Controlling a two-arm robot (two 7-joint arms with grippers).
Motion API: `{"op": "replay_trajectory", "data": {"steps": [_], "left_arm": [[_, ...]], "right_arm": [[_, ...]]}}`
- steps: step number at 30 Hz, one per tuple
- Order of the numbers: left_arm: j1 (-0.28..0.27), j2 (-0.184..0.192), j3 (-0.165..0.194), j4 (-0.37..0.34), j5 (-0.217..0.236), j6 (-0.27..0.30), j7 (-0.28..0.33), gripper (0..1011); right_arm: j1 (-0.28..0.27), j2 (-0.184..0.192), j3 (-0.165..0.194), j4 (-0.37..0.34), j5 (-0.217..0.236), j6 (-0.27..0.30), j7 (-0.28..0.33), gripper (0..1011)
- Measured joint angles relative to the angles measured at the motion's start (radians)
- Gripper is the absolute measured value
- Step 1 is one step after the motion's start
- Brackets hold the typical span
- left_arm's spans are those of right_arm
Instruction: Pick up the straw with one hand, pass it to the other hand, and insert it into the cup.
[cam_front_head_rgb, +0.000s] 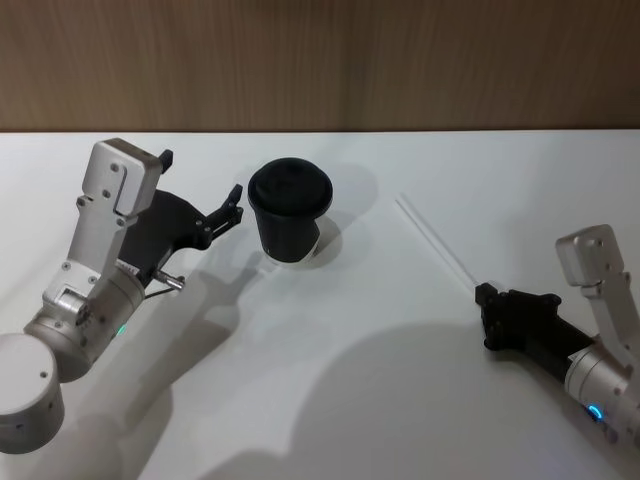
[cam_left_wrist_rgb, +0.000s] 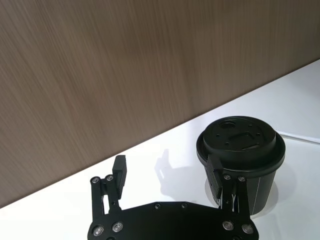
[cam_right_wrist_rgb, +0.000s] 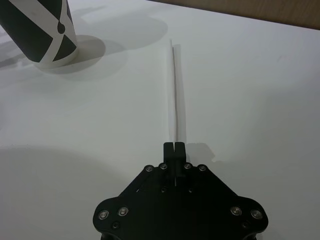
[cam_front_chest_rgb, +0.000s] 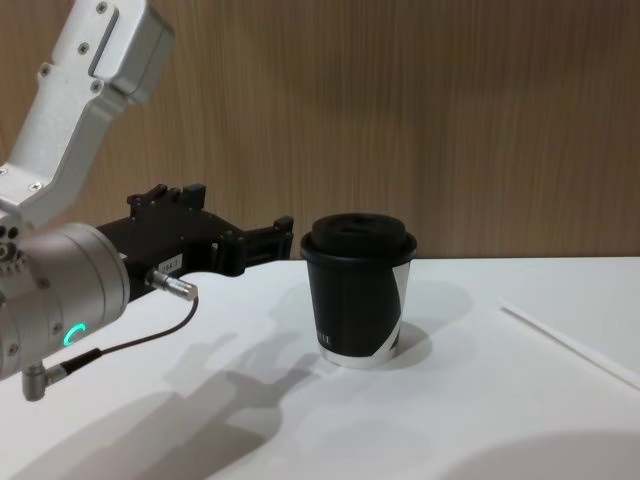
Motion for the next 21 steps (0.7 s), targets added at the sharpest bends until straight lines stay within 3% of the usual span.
{"op": "replay_trajectory", "data": {"steps": [8,21], "left_arm": [[0.000,0.000,0.000,0.000,0.000,0.000,0.000,1003],[0.000,0.000,0.000,0.000,0.000,0.000,0.000,1003]], "right_arm": [[0.000,-0.002,0.003,0.000,0.003,-0.017,0.000,1],[0.007,-0.014,0.018,-0.022,0.015,-0.124,0.012,1]]}}
